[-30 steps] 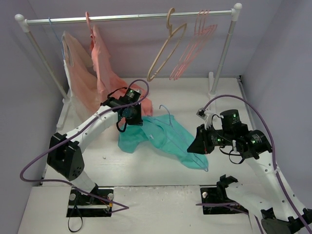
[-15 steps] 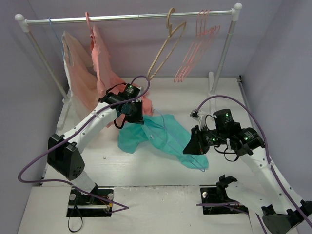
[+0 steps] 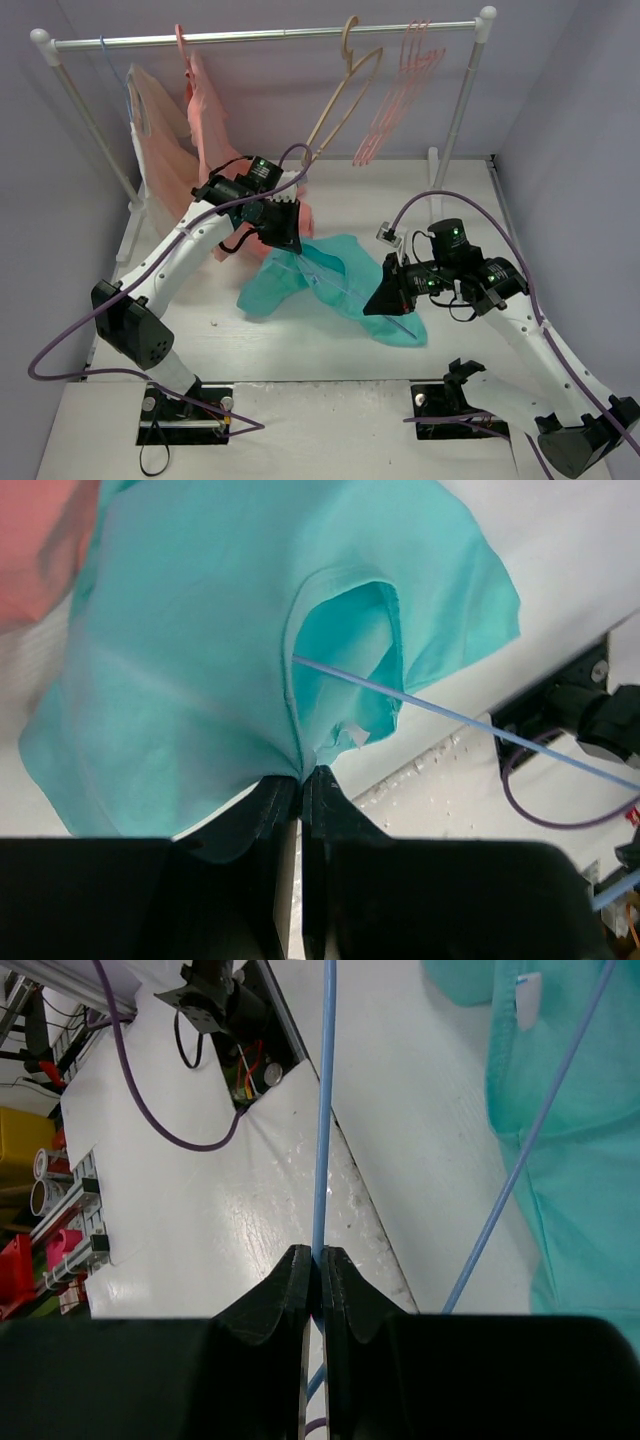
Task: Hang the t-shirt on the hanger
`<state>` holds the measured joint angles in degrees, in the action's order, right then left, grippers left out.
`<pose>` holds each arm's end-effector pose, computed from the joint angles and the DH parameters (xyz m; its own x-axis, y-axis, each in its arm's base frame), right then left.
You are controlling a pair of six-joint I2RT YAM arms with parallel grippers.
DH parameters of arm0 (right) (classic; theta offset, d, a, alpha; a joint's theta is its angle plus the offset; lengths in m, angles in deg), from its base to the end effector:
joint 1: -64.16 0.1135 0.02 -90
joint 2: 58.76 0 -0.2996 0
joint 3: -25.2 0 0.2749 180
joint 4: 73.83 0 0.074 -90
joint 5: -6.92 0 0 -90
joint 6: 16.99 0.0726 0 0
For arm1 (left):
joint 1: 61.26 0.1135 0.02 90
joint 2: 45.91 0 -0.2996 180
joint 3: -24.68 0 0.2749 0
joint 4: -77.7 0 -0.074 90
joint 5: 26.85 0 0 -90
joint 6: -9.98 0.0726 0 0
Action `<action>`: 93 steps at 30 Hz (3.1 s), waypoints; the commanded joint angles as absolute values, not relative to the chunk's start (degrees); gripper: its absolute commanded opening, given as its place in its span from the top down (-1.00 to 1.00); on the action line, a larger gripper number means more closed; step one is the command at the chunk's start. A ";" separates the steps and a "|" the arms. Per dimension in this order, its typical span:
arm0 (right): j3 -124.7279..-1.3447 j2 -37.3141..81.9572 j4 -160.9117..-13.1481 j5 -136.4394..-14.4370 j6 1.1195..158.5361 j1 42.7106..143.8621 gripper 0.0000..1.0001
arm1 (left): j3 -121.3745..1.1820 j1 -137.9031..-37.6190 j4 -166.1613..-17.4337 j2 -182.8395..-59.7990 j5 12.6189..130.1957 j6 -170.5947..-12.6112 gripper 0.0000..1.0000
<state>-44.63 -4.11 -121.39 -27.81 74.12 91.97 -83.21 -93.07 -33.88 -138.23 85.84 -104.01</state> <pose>0.1574 0.1505 0.3681 -0.4906 -0.2463 -0.8358 -0.8703 0.1849 0.4564 0.3099 -0.2252 0.3743 -0.8970 0.1150 -0.4267 0.3498 0.7749 -0.5264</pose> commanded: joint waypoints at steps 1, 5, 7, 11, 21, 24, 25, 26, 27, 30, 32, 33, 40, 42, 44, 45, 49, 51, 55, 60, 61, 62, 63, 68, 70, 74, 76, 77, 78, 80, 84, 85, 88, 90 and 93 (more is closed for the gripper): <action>-45.32 -3.92 -111.24 -19.98 71.25 92.37 1.00 | -87.50 -93.25 -31.77 -135.92 93.19 -101.47 0.96; -45.50 -2.86 -107.53 -15.94 71.34 92.37 1.00 | -91.01 -93.60 -29.93 -135.47 95.13 -101.12 0.88; -46.46 -1.99 -107.27 -15.93 70.29 92.37 1.00 | -92.34 -93.78 -28.62 -135.56 95.14 -100.85 0.88; -47.69 -0.84 -107.18 -17.07 69.15 92.37 1.00 | -94.18 -95.18 -27.64 -135.21 95.93 -101.03 0.88; -45.24 -8.20 -105.17 -24.72 68.27 91.76 1.00 | -92.71 -96.59 -24.66 -129.68 87.35 -101.38 0.88; -42.35 -12.16 -101.57 -26.65 70.02 91.49 1.00 | -91.21 -96.51 -23.86 -129.50 86.96 -101.82 0.88; -41.64 -12.87 -100.77 -26.65 70.81 91.49 1.00 | -90.68 -96.59 -24.21 -129.32 87.49 -102.08 0.88; -40.85 -13.49 -99.89 -26.57 72.21 91.49 1.00 | -90.06 -96.68 -24.56 -129.23 87.67 -102.61 0.88; -39.71 -14.45 -98.92 -26.48 72.57 91.49 1.00 | -89.53 -96.68 -24.74 -128.97 87.75 -102.61 0.88; -38.47 -15.16 -97.95 -26.13 74.41 91.49 1.00 | -89.26 -96.68 -25.00 -128.01 87.23 -102.87 0.88; -37.77 -15.25 -97.60 -25.78 74.94 91.49 1.00 | -90.31 -96.68 -25.01 -127.57 87.58 -102.87 0.88; -37.59 -15.25 -97.07 -25.69 75.12 91.49 1.00 | -90.75 -96.68 -24.92 -127.22 87.58 -102.87 0.88; -35.75 -15.17 -93.38 -26.39 77.31 91.49 1.00 | -91.55 -96.51 -25.79 -123.53 82.75 -103.22 0.88; -34.78 -15.25 -92.16 -26.65 77.85 91.49 1.00 | -89.89 -96.59 -27.28 -121.77 80.91 -103.93 0.88; -34.07 -14.99 -91.18 -27.35 78.90 91.41 1.00 | -87.96 -96.51 -28.69 -120.71 80.20 -104.28 0.88; -33.90 -14.99 -90.83 -27.44 79.16 91.41 1.00 | -87.34 -96.51 -29.22 -119.84 79.94 -104.37 0.88; -33.81 -14.38 -89.86 -27.18 79.95 91.41 1.00 | -84.62 -96.50 -31.16 -118.60 80.46 -105.25 0.88; -33.90 -14.20 -88.99 -26.48 80.48 91.32 1.00 | -84.08 -96.51 -32.03 -118.34 80.81 -105.51 0.88; -33.63 -13.94 -86.01 -24.64 82.59 91.32 1.00 | -83.55 -96.51 -33.62 -118.51 82.13 -105.86 0.88; -33.46 -13.32 -81.78 -23.67 84.53 91.32 1.00 | -83.03 -96.59 -37.66 -119.74 85.20 -107.44 0.88; -33.37 -13.15 -81.34 -23.58 84.87 91.32 1.00 | -83.02 -96.59 -38.27 -119.65 85.55 -107.79 0.88; -33.28 -13.14 -80.29 -23.66 85.14 91.32 1.00 | -82.85 -96.51 -39.50 -119.74 86.34 -108.06 0.88; -33.11 -13.14 -79.67 -23.58 85.84 91.23 1.00 | -82.85 -96.59 -40.12 -119.65 86.61 -108.23 0.88; -31.44 -12.62 -75.19 -23.49 87.69 90.70 1.00 | -82.06 -96.68 -43.81 -119.39 89.42 -109.73 0.88; -30.74 -12.18 -72.39 -23.31 88.83 90.44 1.00 | -81.97 -96.59 -44.43 -119.65 90.04 -109.73 0.88; -30.47 -10.95 -69.21 -22.17 89.89 89.74 1.00 | -82.15 -96.68 -44.78 -119.65 91.71 -109.29 0.81; -30.47 -10.42 -67.90 -21.21 90.33 88.95 1.00 | -82.14 -96.68 -44.35 -119.74 91.36 -108.85 0.73; -30.47 -10.33 -67.54 -20.86 90.41 88.60 1.00 | -82.23 -96.68 -43.91 -119.74 91.01 -108.59 0.72; -30.38 -10.33 -67.10 -20.50 90.59 88.16 1.00 | -82.32 -96.68 -43.55 -119.74 90.75 -108.41 0.67; -30.03 -10.42 -66.14 -19.19 91.20 86.50 1.00 | -82.58 -96.68 -42.24 -119.48 88.82 -107.80 0.41; -28.10 -10.77 -64.20 -16.46 92.78 83.42 1.00 | -83.55 -96.59 -40.39 -118.42 84.34 -106.74 -0.26; -27.83 -11.12 -63.59 -16.28 93.05 82.89 1.00 | -84.34 -96.51 -39.60 -117.90 82.67 -106.22 -0.32; -27.22 -11.21 -62.97 -16.37 93.40 82.88 1.00 | -86.36 -96.51 -38.28 -117.11 80.03 -105.08 -0.39; -27.04 -11.12 -62.79 -16.28 93.32 82.79 1.00 | -87.41 -96.51 -37.14 -116.76 79.06 -104.20 -0.39; -27.04 -10.69 -62.62 -16.02 93.49 82.79 1.00 | -89.35 -96.51 -35.12 -115.97 77.04 -102.18 -0.39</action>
<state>-26.47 -10.49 -69.97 -17.61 92.63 83.25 -85.03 -96.31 -35.81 -119.04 79.75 -105.41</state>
